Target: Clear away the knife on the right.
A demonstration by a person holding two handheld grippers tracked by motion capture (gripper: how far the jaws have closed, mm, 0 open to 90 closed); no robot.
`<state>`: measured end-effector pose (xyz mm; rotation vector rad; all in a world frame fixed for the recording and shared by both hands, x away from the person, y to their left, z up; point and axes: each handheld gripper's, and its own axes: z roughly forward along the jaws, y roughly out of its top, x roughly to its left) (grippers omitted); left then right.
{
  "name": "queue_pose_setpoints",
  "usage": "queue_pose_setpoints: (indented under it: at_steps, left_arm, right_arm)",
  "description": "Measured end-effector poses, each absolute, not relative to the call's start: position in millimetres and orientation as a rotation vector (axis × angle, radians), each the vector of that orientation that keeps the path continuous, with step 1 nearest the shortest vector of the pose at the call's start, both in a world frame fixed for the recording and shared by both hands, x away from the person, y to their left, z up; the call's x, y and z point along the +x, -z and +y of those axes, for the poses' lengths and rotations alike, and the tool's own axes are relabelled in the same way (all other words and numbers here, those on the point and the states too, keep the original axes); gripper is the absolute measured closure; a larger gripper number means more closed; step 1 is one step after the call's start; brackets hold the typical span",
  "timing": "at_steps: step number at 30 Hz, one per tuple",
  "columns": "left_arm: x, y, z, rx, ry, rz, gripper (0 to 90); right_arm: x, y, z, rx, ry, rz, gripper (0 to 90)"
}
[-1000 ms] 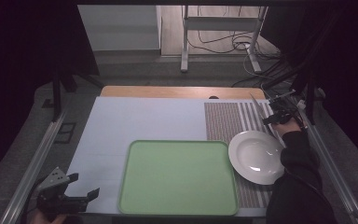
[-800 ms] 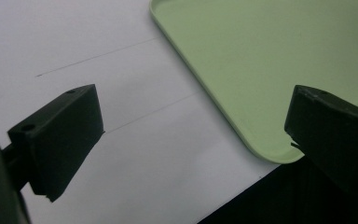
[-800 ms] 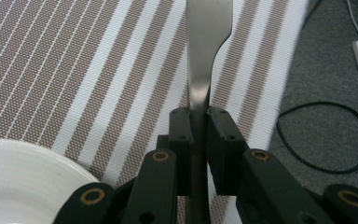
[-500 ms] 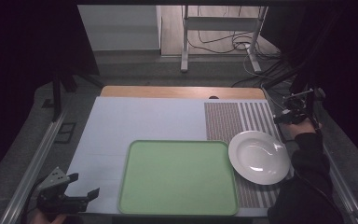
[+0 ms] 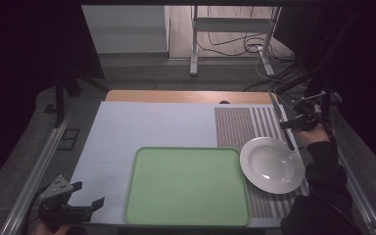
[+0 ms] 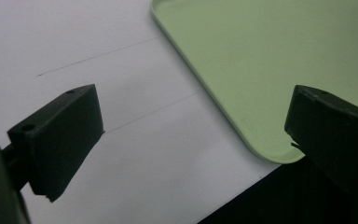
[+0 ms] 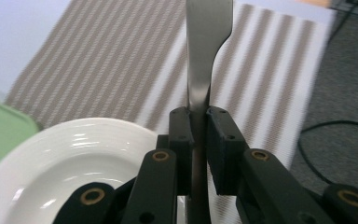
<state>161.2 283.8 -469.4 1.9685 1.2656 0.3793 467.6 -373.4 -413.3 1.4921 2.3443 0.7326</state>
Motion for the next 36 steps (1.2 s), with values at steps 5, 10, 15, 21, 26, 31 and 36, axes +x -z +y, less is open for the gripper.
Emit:
queue_pose_setpoints:
  at_steps: [5, 10, 15, 21, 26, 31, 36]
  left_arm:
    - [161, 469, 284, 1.967, -0.379, 1.266, 4.1]
    - [161, 469, 284, 1.968, -0.380, 1.266, 4.0]
    - [161, 469, 284, 1.968, -0.381, 1.266, 4.0]
    - [161, 469, 284, 1.967, -0.381, 1.267, 4.0]
    - [161, 469, 284, 1.968, -0.381, 1.266, 4.0]
    - [161, 469, 284, 1.967, -0.381, 1.266, 4.0]
    - [161, 469, 284, 1.970, -0.382, 1.266, 4.0]
  right_arm:
    - [463, 419, -352, 1.455, -0.729, 2.407, 81.2]
    - [456, 423, -333, 1.422, -0.744, 2.461, 81.1]
    - [447, 427, -317, 1.378, -0.742, 2.510, 81.2]
    - [435, 430, -299, 1.331, -0.745, 2.562, 81.1]
    - [425, 432, -285, 1.290, -0.742, 2.608, 81.2]
    - [413, 433, -271, 1.239, -0.746, 2.654, 81.1]
    - [400, 434, -256, 1.188, -0.747, 2.703, 81.1]
